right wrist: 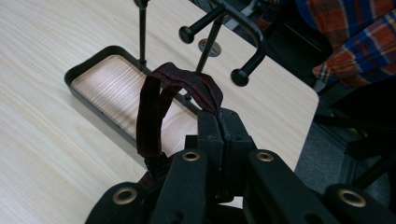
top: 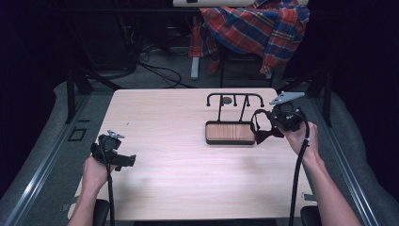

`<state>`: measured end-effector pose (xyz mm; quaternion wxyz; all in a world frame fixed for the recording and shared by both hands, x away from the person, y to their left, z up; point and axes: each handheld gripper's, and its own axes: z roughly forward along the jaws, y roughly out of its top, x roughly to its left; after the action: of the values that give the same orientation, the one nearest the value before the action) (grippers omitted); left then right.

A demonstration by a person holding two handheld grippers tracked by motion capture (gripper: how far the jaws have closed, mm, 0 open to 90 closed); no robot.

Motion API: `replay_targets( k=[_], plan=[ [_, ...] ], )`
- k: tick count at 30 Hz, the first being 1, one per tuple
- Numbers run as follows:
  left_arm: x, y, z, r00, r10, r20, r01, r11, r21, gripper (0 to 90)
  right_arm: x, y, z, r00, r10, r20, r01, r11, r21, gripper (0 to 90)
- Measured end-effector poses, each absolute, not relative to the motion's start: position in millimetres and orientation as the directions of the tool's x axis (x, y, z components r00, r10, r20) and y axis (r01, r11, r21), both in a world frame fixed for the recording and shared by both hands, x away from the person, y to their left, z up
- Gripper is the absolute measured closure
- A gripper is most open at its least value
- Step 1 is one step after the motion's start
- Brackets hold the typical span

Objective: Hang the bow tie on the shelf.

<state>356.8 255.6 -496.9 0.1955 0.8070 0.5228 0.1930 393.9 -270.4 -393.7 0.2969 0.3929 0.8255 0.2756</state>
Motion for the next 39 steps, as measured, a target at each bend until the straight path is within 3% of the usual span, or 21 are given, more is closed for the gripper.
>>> replay_targets(
  k=[8, 22, 39],
  plan=[
    [357, 256, -497, 0.377, 0.921, 0.102, 0.77, -0.372, 0.517, 0.2, 407, -271, -379, -0.477, 0.833, -0.281, 0.472, 0.512, 0.718, 88.9],
    [357, 254, -499, 0.385, 0.917, 0.108, 0.77, -0.383, 0.51, 0.2, 439, -275, -400, -0.424, 0.872, -0.245, 0.52, 0.456, 0.723, 88.9],
    [357, 253, -499, 0.395, 0.912, 0.11, 0.766, -0.393, 0.508, 0.2, 449, -284, -416, -0.4, 0.901, -0.17, 0.56, 0.387, 0.732, 88.8]
  ],
)
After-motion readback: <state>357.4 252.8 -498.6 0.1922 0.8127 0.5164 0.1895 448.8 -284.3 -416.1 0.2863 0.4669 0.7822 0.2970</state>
